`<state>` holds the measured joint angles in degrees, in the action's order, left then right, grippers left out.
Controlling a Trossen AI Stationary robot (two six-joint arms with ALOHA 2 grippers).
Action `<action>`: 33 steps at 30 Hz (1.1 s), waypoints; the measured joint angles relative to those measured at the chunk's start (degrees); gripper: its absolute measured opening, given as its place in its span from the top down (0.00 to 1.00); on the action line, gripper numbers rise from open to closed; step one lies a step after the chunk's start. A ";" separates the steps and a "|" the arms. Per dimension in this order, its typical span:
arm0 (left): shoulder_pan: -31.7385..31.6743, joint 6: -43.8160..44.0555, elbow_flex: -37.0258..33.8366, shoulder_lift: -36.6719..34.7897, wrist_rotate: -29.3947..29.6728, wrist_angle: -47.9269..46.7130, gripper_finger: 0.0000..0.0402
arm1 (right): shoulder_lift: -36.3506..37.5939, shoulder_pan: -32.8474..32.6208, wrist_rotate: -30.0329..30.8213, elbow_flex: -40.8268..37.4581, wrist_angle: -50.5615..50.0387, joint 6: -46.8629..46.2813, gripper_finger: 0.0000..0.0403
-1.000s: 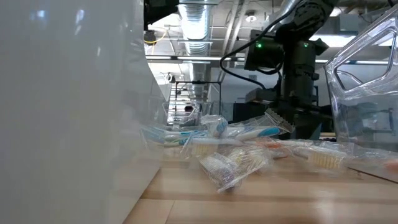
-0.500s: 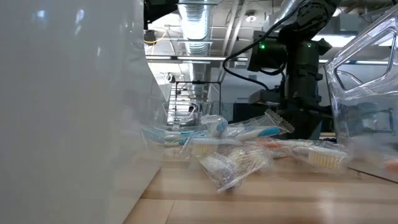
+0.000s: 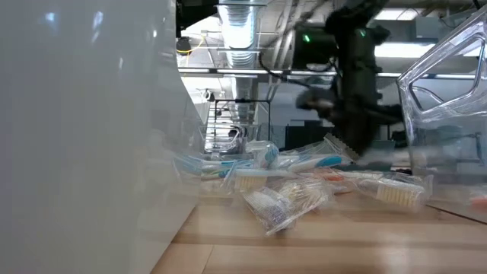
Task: Pick & Place Toothbrushes
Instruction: Put the purple toothbrush into the green bin
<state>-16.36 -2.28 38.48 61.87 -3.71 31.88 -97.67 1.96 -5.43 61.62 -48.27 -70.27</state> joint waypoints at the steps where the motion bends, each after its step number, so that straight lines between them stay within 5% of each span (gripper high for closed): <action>1: 0.00 0.00 0.00 0.00 -0.02 -0.02 0.66 | 0.02 0.00 0.16 1.64 -0.95 0.90 0.99; 14: 0.00 1.24 0.00 0.00 -0.02 -1.51 0.66 | 0.17 8.50 8.27 21.68 -23.61 10.89 1.00; 23: 1.84 1.73 0.00 0.00 -0.02 -2.58 0.66 | 0.24 23.90 11.54 32.65 -28.20 18.85 1.00; 33: 3.30 1.35 0.02 -1.58 -0.02 -3.17 0.66 | -2.10 41.23 8.11 33.31 -27.56 14.75 1.00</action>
<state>-13.06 -0.93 38.50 60.29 -3.73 28.71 -99.77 43.19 2.67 94.94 -75.84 -55.51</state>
